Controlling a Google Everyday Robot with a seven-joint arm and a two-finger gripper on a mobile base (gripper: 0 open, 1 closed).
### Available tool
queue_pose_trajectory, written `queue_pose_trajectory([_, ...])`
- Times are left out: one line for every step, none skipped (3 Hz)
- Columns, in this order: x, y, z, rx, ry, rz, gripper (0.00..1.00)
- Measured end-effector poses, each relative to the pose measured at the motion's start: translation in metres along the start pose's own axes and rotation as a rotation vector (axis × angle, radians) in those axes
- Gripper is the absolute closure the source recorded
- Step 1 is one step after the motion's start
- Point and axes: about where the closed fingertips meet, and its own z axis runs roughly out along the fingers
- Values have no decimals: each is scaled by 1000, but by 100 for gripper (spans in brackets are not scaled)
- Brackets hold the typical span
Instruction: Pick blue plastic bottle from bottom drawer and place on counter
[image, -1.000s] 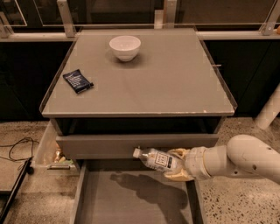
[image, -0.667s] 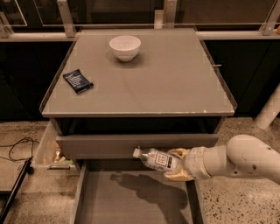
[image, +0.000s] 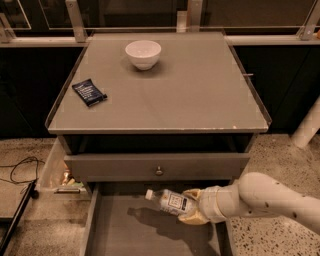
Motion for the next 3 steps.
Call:
queue_pose_trajectory([26, 16, 32, -11, 29, -5, 100])
queue_pose_trajectory([51, 15, 61, -3, 47, -26, 100])
queue_pose_trajectory([70, 6, 86, 22, 37, -43, 100])
